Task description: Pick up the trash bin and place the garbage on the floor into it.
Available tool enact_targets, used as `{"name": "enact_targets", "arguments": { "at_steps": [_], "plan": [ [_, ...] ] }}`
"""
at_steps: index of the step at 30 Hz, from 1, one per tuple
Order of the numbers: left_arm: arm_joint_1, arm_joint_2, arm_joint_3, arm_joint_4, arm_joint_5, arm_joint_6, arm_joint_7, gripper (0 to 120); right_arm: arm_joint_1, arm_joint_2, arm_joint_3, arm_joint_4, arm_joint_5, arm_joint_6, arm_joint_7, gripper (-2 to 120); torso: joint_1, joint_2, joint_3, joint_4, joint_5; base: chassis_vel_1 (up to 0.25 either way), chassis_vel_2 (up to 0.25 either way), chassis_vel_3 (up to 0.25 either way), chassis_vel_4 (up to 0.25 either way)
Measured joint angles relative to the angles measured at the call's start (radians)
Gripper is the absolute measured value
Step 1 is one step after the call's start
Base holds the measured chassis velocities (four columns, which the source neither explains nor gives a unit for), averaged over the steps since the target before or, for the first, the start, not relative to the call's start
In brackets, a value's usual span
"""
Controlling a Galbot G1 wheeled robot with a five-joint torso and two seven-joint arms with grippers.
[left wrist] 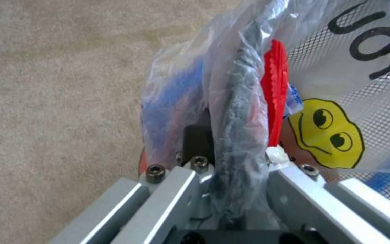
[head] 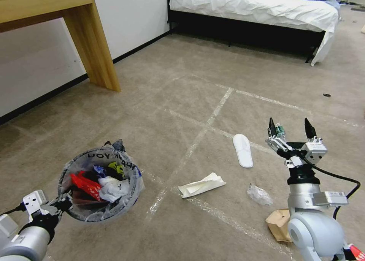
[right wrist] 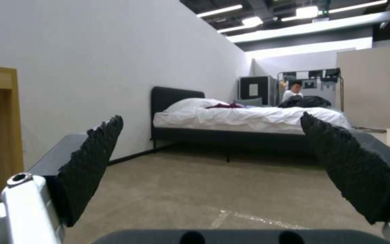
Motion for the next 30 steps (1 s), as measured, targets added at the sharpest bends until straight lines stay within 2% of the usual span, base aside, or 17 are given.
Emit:
{"name": "enact_targets", "arguments": {
  "at_steps": [11,22,30],
  "plan": [
    [0.009,-0.007,0.007,-0.015,0.007,-0.001,0.006,1,-0.035,0.058,0.025,0.024,-0.028,0.005,0.002,100,0.0,0.0,0.0,0.0,-0.0001,0.0,0.0,0.0,0.0],
    [0.021,-0.01,0.006,-0.025,0.035,-0.008,0.021,1,-0.053,0.074,0.052,0.046,-0.032,0.012,0.001,100,0.0,0.0,0.0,0.0,-0.0001,0.0,0.0,0.0,0.0],
    [0.014,-0.016,0.014,-0.029,0.045,-0.012,0.03,1,-0.074,0.129,0.081,0.074,-0.033,-0.005,0.009,100,0.0,0.0,0.0,-0.0001,-0.0001,0.0,0.0,0.0,0.0]
  ]
}}
